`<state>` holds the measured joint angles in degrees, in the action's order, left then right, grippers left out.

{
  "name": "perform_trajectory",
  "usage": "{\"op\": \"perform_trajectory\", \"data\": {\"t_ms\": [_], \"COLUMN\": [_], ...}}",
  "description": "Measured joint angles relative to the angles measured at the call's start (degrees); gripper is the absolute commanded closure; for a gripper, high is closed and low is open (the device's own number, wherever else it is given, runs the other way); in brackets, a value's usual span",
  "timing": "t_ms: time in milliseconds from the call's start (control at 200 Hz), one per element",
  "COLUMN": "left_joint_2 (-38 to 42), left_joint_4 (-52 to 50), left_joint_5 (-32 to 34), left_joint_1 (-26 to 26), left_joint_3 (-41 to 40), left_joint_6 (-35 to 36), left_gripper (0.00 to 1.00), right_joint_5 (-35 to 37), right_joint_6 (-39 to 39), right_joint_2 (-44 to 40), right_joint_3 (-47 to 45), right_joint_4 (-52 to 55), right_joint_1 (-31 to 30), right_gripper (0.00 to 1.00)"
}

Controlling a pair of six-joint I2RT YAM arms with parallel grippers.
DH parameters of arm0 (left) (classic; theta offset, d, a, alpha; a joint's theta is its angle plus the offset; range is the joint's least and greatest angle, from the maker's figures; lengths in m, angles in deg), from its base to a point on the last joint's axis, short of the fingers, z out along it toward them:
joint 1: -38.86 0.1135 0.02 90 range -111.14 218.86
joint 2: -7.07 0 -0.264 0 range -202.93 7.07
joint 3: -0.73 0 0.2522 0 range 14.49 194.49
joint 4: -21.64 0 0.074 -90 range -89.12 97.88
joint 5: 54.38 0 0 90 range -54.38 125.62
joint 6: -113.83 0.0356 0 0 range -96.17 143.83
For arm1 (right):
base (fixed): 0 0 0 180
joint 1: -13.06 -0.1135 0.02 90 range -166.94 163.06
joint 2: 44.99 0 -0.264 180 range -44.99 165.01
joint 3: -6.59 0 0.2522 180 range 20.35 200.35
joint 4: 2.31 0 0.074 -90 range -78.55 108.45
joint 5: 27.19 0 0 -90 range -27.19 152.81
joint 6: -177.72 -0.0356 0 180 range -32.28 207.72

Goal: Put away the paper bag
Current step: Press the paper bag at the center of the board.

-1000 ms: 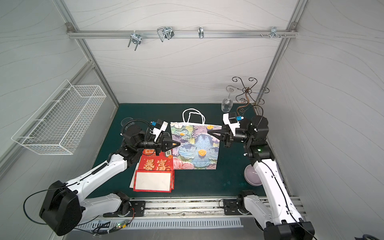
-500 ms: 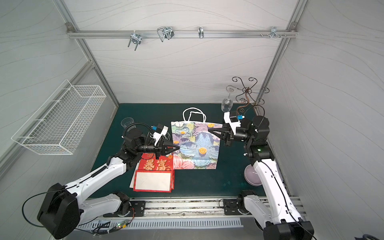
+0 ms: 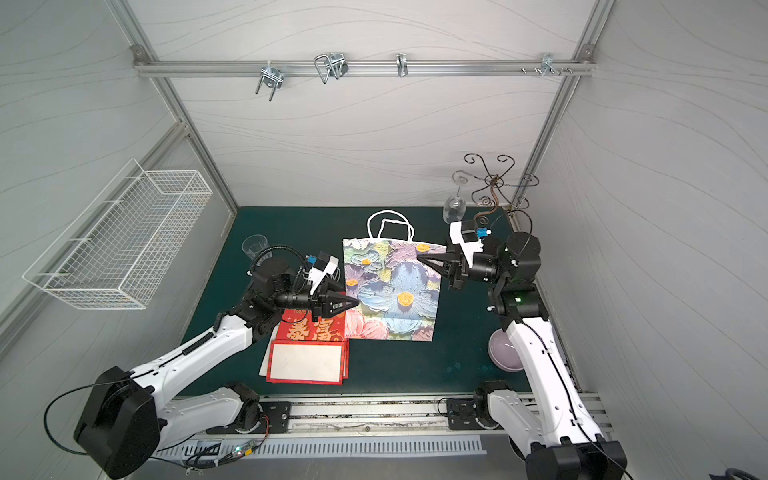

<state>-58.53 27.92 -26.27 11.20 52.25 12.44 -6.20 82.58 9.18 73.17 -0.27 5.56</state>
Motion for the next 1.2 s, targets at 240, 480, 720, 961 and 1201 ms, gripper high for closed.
{"op": "perform_trajectory", "data": {"t_ms": [240,480,720,961,1201], "left_joint_2": [0.0,-0.3,-3.6,-4.1,-4.1], "left_joint_4": [-0.1,4.2,13.9,16.0,17.1], "left_joint_5": [-1.0,0.7,2.0,1.5,1.7], "left_joint_1": [0.0,0.0,-0.1,-0.2,-0.2], "left_joint_3": [0.0,0.0,2.2,2.8,2.8], "left_joint_6": [0.7,-4.1,-11.6,-13.3,-13.3], "left_gripper": [0.86,0.49,0.94,1.0,1.0], "right_joint_5": [0.0,0.0,0.0,0.0,-0.4], "right_joint_6": [-0.1,0.2,2.0,2.2,3.0], "right_joint_2": [0.1,0.3,1.2,1.2,1.0], "right_joint_3": [-0.3,-0.3,-0.3,0.0,3.3], "right_joint_4": [-0.3,0.2,3.6,4.3,8.6], "right_joint_1": [0.1,0.0,-0.8,-0.8,-0.6], "right_gripper": [1.0,1.0,1.0,0.92,0.67]}}
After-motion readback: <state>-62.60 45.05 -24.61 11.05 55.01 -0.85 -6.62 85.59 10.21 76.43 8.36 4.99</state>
